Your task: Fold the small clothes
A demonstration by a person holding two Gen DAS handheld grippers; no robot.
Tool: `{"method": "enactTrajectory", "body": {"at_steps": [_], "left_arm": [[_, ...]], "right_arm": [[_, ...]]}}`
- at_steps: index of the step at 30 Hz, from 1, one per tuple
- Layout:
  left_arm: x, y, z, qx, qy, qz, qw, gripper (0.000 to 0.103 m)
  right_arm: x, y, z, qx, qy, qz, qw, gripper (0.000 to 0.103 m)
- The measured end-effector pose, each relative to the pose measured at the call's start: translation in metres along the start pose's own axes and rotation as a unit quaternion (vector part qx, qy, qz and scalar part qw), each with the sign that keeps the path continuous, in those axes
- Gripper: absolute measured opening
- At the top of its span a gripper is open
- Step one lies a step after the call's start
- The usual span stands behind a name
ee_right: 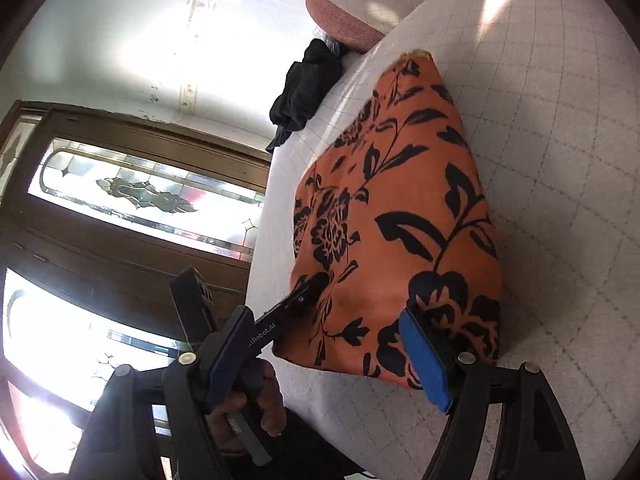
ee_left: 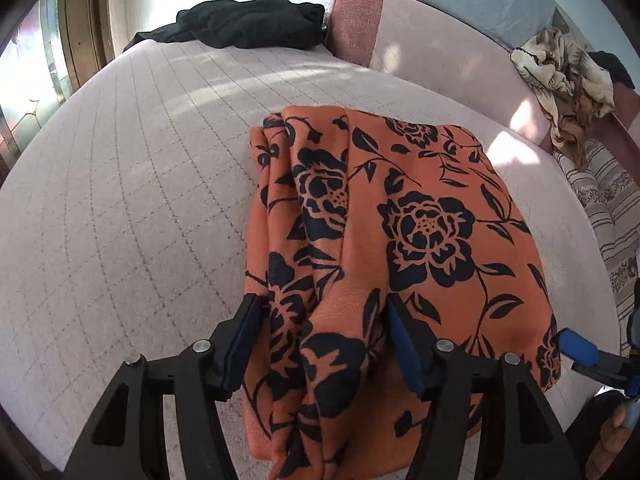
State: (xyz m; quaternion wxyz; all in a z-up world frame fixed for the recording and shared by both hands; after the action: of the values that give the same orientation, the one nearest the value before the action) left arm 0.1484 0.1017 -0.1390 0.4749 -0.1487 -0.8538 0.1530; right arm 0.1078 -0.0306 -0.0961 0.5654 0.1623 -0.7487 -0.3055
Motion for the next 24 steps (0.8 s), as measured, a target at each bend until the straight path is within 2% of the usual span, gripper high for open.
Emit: {"method": "enactTrajectory", "body": {"at_steps": [3, 5, 7, 9, 10, 11, 12, 13, 14, 16, 17, 19, 20, 22, 23, 24], "left_arm": [[0.025, -0.022, -0.017, -0.036, -0.044, 0.003, 0.9984, 0.064], [0.03, -0.033, -0.024, -0.051, -0.06, 0.012, 0.9968, 0.064], [0.013, -0.03, -0.021, -0.051, -0.042, -0.001, 0.9978, 0.064], [-0.016, -0.008, -0.009, -0.026, 0.003, -0.049, 0.9985, 0.065], [-0.023, -0.001, -0.002, -0.012, 0.0, -0.037, 0.9992, 0.068], [-0.021, 0.004, 0.001, -0.003, -0.018, -0.029, 0.9994, 0.071], [-0.019, 0.005, 0.001, -0.001, -0.019, -0.03, 0.9994, 0.072], [-0.017, 0.004, 0.0, -0.004, -0.019, -0.034, 0.9993, 0.072], [-0.017, 0.003, 0.0, -0.007, -0.017, -0.034, 0.9992, 0.072], [-0.019, 0.007, 0.002, -0.002, -0.02, -0.023, 0.9995, 0.073], [-0.02, 0.009, 0.002, 0.005, -0.023, -0.019, 0.9995, 0.075], [-0.021, 0.014, 0.003, 0.015, -0.02, -0.01, 0.9996, 0.077], [-0.02, 0.014, 0.004, 0.014, -0.022, -0.008, 0.9996, 0.078], [-0.018, 0.014, 0.004, 0.014, -0.024, -0.003, 0.9996, 0.078], [-0.018, 0.014, 0.004, 0.017, -0.025, 0.0, 0.9996, 0.078], [-0.019, 0.015, 0.004, 0.019, -0.026, 0.002, 0.9995, 0.078]], "right_arm": [[0.024, -0.013, -0.018, -0.006, -0.036, 0.009, 0.999, 0.079], [0.023, -0.033, -0.032, -0.042, -0.036, 0.023, 0.998, 0.081], [0.006, -0.051, -0.039, -0.08, -0.007, 0.017, 0.997, 0.081], [-0.016, -0.061, -0.04, -0.104, 0.029, 0.015, 0.994, 0.081], [-0.026, -0.064, -0.04, -0.111, 0.051, 0.004, 0.993, 0.081], [-0.036, -0.065, -0.039, -0.111, 0.062, 0.012, 0.992, 0.076], [-0.041, -0.066, -0.038, -0.103, 0.066, 0.031, 0.992, 0.069], [-0.044, -0.062, -0.037, -0.088, 0.069, 0.045, 0.993, 0.051], [-0.04, -0.056, -0.037, -0.067, 0.061, 0.061, 0.994, 0.041], [-0.027, -0.037, -0.034, -0.009, 0.036, 0.108, 0.993, 0.037], [-0.023, -0.029, -0.032, 0.026, 0.019, 0.144, 0.989, 0.037], [-0.035, -0.026, -0.025, 0.114, 0.01, 0.24, 0.964, 0.037], [-0.041, -0.03, -0.022, 0.123, 0.015, 0.243, 0.962, 0.039], [-0.03, -0.037, -0.031, 0.059, 0.02, 0.183, 0.981, 0.047], [-0.022, -0.041, -0.037, 0.024, 0.022, 0.149, 0.988, 0.058], [-0.013, -0.045, -0.043, -0.009, 0.014, 0.115, 0.993, 0.063]]}}
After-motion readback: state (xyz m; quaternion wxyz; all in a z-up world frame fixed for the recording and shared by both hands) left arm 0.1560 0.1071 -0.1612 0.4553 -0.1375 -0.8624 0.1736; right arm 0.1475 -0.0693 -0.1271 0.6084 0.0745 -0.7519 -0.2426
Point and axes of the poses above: each gripper's, at about its wrist camera, not at the fingertips, and x roughly against the way its jaws point, y to its left, z to its underside, the point moved 5 cm from there along -x, roughly the way its jaws point, and after that the axes turned 15 degrees about z, right-handed, at the moved point
